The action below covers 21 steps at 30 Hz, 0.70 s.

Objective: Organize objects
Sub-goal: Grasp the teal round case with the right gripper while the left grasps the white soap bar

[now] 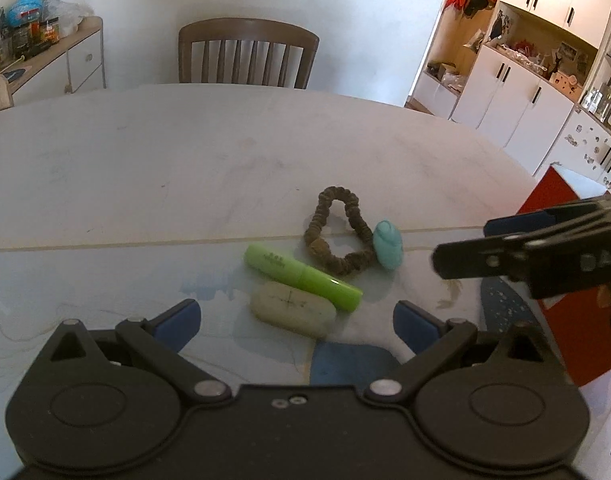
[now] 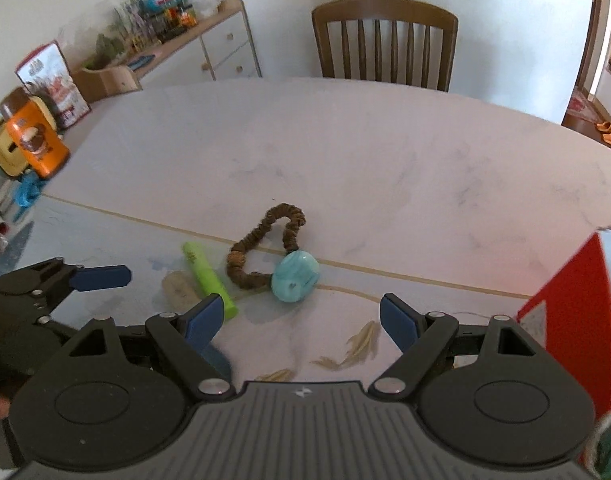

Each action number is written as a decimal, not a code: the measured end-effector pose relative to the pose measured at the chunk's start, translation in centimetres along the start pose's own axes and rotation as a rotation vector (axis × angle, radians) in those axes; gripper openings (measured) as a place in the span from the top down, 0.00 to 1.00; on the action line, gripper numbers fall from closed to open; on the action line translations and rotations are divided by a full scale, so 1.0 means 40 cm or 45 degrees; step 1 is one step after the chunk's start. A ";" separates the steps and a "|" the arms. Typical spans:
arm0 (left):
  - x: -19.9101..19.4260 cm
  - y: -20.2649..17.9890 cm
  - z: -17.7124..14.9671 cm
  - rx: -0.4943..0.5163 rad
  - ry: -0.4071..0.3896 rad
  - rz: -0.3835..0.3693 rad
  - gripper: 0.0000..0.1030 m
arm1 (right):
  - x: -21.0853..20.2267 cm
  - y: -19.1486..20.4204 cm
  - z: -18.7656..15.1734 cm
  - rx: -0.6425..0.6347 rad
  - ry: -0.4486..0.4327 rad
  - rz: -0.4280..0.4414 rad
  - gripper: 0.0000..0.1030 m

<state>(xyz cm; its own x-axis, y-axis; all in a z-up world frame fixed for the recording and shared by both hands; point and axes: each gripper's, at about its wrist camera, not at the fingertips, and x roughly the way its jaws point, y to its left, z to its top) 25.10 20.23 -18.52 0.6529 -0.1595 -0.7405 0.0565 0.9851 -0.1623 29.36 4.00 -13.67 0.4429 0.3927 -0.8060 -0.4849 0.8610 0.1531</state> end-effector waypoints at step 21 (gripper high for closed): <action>0.028 0.003 -0.013 0.082 -0.040 0.003 0.44 | 0.128 0.018 0.030 -0.014 0.069 0.006 0.52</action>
<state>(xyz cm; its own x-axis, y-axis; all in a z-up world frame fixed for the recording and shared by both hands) 25.44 20.11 -19.72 0.6767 -0.1561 -0.7195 0.1027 0.9877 -0.1178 32.19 7.03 -16.99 0.3995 0.3785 -0.8350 -0.4955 0.8554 0.1506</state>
